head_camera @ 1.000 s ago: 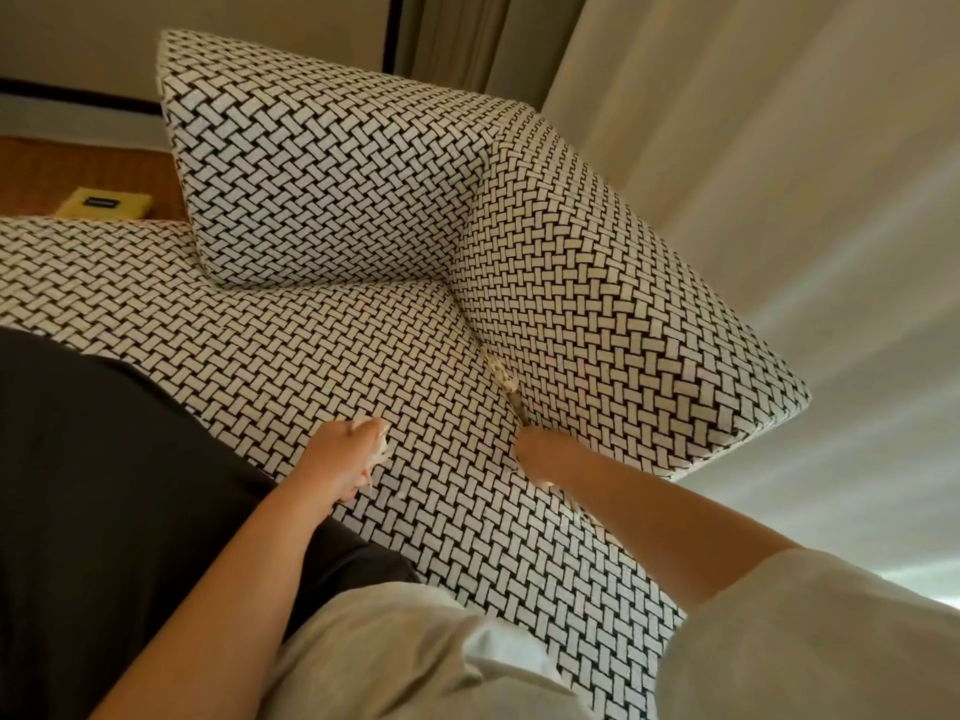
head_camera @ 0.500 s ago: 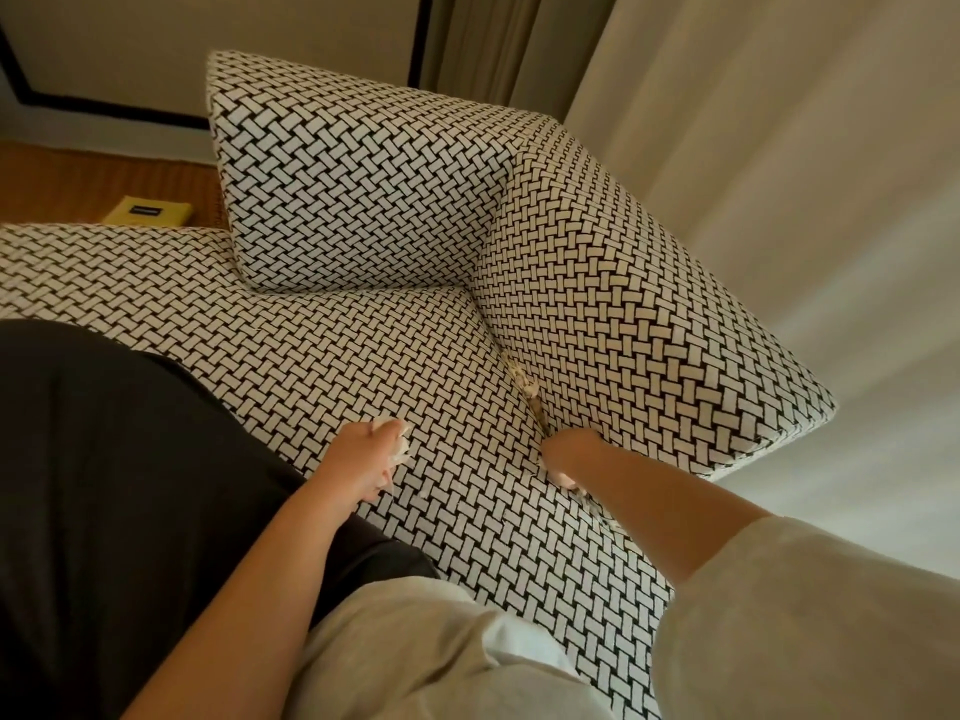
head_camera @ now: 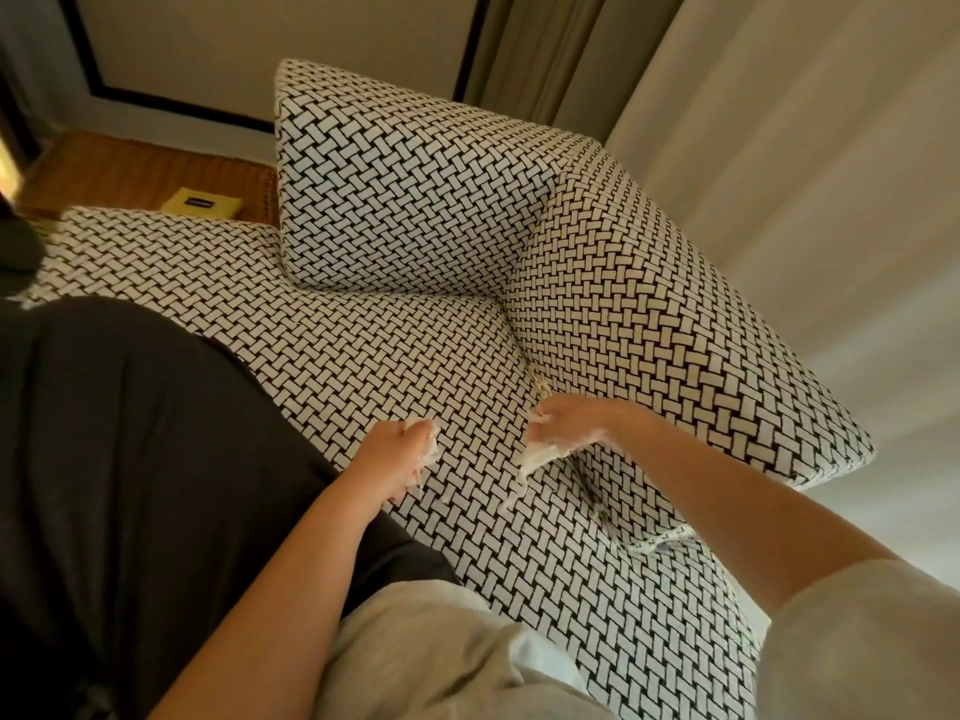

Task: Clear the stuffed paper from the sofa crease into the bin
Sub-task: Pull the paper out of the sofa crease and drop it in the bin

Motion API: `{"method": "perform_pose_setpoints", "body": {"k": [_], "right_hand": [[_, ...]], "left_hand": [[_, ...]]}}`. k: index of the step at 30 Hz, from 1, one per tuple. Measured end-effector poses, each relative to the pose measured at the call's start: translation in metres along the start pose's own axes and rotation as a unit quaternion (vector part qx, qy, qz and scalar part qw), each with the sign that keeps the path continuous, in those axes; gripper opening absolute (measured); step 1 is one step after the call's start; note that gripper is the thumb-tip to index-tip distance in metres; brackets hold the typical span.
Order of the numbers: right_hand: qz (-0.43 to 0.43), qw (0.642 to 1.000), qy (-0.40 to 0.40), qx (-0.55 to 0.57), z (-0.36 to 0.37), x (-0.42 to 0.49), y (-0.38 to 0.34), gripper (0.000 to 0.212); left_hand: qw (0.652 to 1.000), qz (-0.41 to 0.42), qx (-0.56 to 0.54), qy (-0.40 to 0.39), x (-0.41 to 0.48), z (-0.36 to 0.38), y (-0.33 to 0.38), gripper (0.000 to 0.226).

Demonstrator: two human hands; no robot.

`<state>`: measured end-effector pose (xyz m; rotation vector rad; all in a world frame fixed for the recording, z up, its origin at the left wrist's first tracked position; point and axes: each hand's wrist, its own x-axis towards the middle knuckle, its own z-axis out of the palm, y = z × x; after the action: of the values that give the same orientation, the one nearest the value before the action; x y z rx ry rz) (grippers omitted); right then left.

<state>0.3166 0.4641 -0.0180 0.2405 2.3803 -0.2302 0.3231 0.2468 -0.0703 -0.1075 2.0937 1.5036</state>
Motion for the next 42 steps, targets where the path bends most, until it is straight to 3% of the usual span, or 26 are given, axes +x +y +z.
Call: {"method": "perform_pose_setpoints", "body": {"k": [3, 7, 10, 15, 17, 21, 29, 33, 42], "right_hand": [[-0.036, 0.993, 0.037, 0.110, -0.006, -0.001, -0.024, 0.031], [-0.106, 0.950, 0.081, 0.281, -0.018, -0.001, -0.070, 0.022], [-0.156, 0.930, 0.110, 0.314, -0.028, -0.002, -0.115, 0.023], [-0.266, 0.880, 0.144, 0.365, -0.044, -0.002, -0.193, 0.015], [-0.285, 0.858, 0.136, 0.405, -0.048, 0.003, -0.229, 0.016], [-0.323, 0.824, 0.066, 0.460, -0.049, 0.008, -0.302, 0.011], [-0.340, 0.824, 0.027, 0.452, -0.014, 0.017, -0.422, 0.018], [-0.338, 0.824, 0.003, 0.455, 0.007, 0.024, -0.476, 0.017], [-0.294, 0.840, 0.018, 0.455, 0.033, 0.067, -0.542, 0.035]], "left_hand": [[0.997, -0.021, -0.079, 0.002, -0.004, -0.006, 0.008, 0.030], [0.981, -0.050, -0.182, 0.046, -0.005, -0.041, 0.027, 0.035], [0.967, -0.037, -0.238, 0.087, -0.009, -0.082, 0.040, 0.039], [0.948, 0.009, -0.275, 0.159, -0.026, -0.149, 0.056, 0.026], [0.944, 0.026, -0.273, 0.182, -0.036, -0.174, 0.058, 0.018], [0.938, 0.050, -0.246, 0.241, -0.056, -0.219, 0.052, 0.025], [0.902, 0.026, -0.215, 0.373, -0.082, -0.301, 0.004, 0.033], [0.865, -0.011, -0.284, 0.414, -0.083, -0.347, -0.028, 0.044], [0.815, -0.052, -0.395, 0.421, -0.068, -0.399, -0.079, 0.050]]}}
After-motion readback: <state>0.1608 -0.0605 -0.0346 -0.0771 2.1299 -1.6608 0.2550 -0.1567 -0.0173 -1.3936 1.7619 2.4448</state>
